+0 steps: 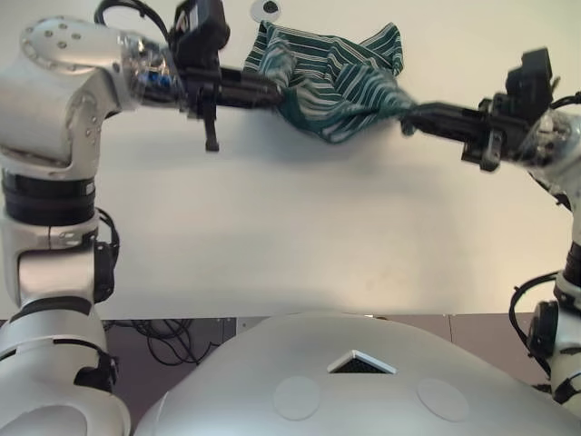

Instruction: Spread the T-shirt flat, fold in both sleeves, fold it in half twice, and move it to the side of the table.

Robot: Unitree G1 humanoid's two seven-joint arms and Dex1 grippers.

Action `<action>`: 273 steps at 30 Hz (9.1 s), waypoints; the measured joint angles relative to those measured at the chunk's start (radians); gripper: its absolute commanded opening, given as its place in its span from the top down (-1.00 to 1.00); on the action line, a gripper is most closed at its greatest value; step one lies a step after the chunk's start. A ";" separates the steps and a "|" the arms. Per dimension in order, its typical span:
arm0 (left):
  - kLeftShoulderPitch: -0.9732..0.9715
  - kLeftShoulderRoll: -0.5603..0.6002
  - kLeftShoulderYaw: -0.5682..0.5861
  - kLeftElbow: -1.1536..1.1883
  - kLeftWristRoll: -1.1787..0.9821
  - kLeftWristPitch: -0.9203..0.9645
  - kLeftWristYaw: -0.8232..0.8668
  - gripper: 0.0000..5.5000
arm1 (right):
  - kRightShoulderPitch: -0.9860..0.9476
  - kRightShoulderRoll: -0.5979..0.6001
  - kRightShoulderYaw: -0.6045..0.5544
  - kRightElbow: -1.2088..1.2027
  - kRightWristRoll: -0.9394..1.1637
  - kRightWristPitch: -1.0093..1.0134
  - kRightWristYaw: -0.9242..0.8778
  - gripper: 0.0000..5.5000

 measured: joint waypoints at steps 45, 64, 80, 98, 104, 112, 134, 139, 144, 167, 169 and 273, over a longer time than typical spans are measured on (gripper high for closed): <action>-0.688 -0.144 -0.119 0.833 0.329 -0.476 0.194 1.00 | -0.924 0.126 0.235 0.806 -0.299 -0.357 -0.068 1.00; -1.219 -0.315 -0.185 1.644 0.869 -0.920 0.751 1.00 | -1.578 0.252 0.235 1.750 -0.806 -0.881 -0.410 1.00; -1.186 -0.335 -0.149 1.644 0.950 -0.995 0.764 1.00 | -1.587 0.282 0.157 1.754 -0.887 -0.951 -0.416 1.00; -0.686 -0.199 -0.041 0.810 0.591 -0.711 0.050 1.00 | -0.794 0.157 0.086 0.639 -0.530 -0.376 0.036 1.00; -0.385 -0.031 -0.033 0.289 0.412 -0.329 -0.108 1.00 | -0.564 0.130 0.077 0.260 -0.341 -0.070 0.045 1.00; -0.057 0.148 0.038 -0.402 -0.024 0.217 -0.141 1.00 | -0.180 -0.120 -0.166 -0.306 0.150 0.358 0.063 1.00; 0.715 0.515 -0.189 -0.630 0.188 -0.111 0.088 0.70 | 0.554 -0.242 0.020 -0.499 -0.081 0.120 -0.100 0.79; 0.712 0.513 -0.185 -0.527 0.219 -0.152 0.106 0.44 | 0.633 -0.244 -0.049 -0.452 -0.084 0.097 -0.086 0.49; 0.822 0.553 -0.033 -0.515 0.061 -0.117 0.036 0.30 | 0.810 -0.352 -0.212 -0.374 -0.152 0.064 0.073 0.25; 0.060 -0.041 -0.104 0.569 0.237 -0.529 0.115 0.30 | -0.351 0.322 0.239 0.797 -0.553 -0.392 -0.458 0.25; 0.054 -0.031 -0.113 0.596 0.244 -0.530 0.048 0.30 | -0.332 0.322 0.238 0.774 -0.553 -0.390 -0.458 0.25; -0.244 -0.199 -0.336 1.352 1.175 -1.404 1.103 1.00 | -0.207 0.360 0.098 0.768 -0.503 -0.269 -0.414 0.99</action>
